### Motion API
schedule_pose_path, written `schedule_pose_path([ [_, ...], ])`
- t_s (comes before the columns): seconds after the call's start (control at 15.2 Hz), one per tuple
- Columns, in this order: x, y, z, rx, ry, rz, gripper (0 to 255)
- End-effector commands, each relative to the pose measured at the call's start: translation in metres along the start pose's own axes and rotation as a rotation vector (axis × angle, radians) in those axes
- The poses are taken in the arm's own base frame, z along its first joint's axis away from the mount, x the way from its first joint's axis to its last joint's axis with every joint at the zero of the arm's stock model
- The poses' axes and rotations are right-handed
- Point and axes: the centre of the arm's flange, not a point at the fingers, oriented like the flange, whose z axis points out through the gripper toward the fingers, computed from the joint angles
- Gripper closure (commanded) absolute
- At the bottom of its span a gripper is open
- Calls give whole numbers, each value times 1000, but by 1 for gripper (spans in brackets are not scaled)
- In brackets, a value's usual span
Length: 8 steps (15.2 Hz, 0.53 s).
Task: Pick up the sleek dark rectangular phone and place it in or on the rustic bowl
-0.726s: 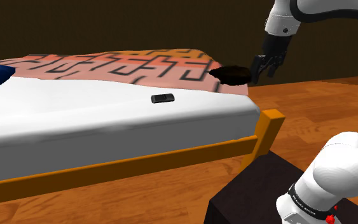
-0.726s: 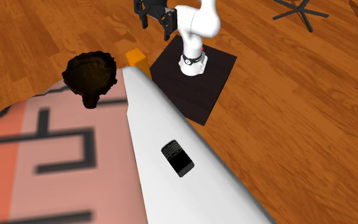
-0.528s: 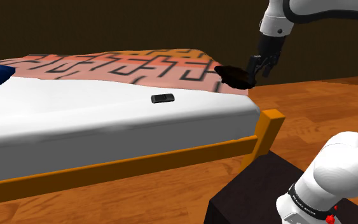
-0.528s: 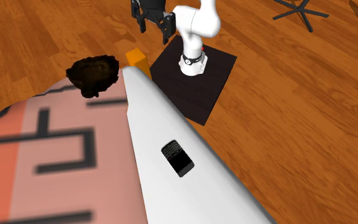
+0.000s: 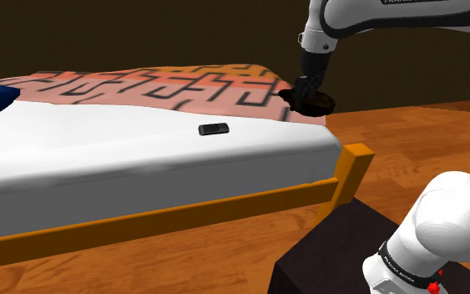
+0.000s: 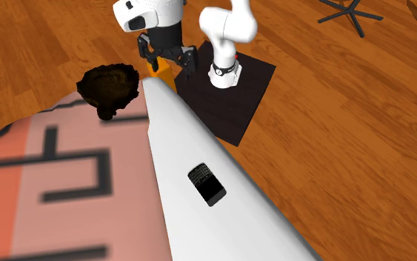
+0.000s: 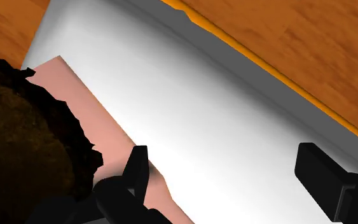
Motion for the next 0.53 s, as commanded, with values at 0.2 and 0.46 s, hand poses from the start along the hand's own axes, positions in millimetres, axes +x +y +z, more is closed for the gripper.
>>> schedule_pose_path([
  [0.2,61,-18,18,18,-3,-170,0],
  [0.46,107,-40,32,33,-6,-305,0],
])
